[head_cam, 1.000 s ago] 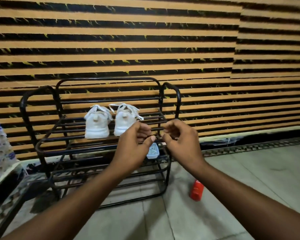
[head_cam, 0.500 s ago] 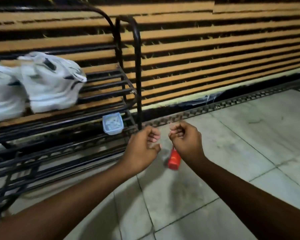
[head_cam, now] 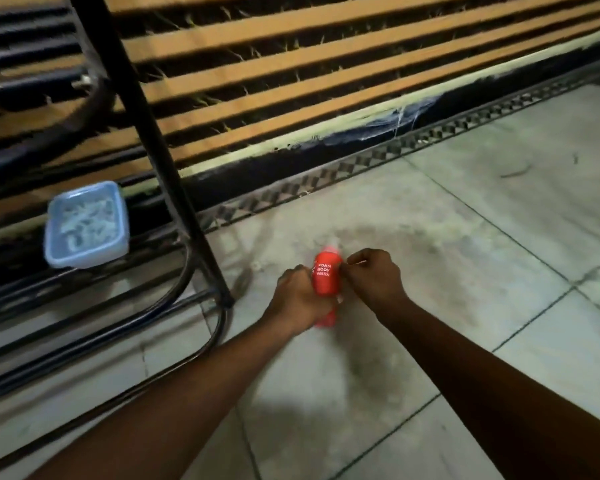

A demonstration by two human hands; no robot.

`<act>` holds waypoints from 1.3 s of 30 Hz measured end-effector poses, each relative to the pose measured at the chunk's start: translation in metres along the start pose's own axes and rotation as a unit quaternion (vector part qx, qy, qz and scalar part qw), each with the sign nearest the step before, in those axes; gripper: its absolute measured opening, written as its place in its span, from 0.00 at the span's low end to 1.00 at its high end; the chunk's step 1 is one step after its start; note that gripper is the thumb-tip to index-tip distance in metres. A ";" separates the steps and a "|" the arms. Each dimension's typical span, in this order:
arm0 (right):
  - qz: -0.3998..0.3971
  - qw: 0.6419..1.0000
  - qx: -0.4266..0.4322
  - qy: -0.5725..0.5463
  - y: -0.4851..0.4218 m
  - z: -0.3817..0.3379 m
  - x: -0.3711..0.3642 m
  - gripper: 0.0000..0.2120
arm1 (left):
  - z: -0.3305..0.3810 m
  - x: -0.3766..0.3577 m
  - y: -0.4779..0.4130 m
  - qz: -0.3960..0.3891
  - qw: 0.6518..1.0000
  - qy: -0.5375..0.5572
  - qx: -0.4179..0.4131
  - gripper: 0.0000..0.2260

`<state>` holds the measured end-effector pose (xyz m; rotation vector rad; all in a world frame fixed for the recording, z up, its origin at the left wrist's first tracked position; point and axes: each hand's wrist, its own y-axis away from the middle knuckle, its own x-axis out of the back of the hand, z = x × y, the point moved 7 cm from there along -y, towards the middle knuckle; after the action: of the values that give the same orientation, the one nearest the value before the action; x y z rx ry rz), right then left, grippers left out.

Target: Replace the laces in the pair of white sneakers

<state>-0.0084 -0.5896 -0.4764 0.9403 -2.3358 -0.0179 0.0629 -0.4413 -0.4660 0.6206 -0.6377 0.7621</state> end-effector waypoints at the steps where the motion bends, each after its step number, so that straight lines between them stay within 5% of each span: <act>1: -0.006 1.000 -0.003 -0.001 -0.005 0.005 -0.003 0.09 | 0.001 -0.002 -0.002 0.011 1.000 -0.005 -0.006 0.13; 5: -0.034 0.999 -0.010 -0.028 -0.009 0.008 -0.009 0.12 | 0.009 -0.002 0.004 -0.007 1.000 -0.016 -0.013 0.09; 12: -0.064 0.975 -0.103 -0.184 0.031 -0.062 0.055 0.17 | 0.066 0.059 0.054 0.030 0.991 0.134 -0.009 0.11; 21: -0.067 0.961 -0.063 -0.260 0.136 -0.297 0.225 0.13 | 0.240 0.249 0.170 0.080 0.968 0.224 -0.074 0.21; 27: -0.075 0.966 0.002 -0.246 0.223 -0.491 0.336 0.18 | 0.353 0.413 0.267 0.100 0.947 0.295 -0.073 0.24; 39: -0.116 0.964 0.150 -0.186 0.404 -0.757 0.430 0.21 | 0.468 0.656 0.453 0.159 0.932 0.319 -0.067 0.27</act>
<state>-0.0868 -0.4037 0.4616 1.4668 -2.6010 0.0715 -0.0567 -0.2356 0.4269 0.1162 -0.1811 1.1451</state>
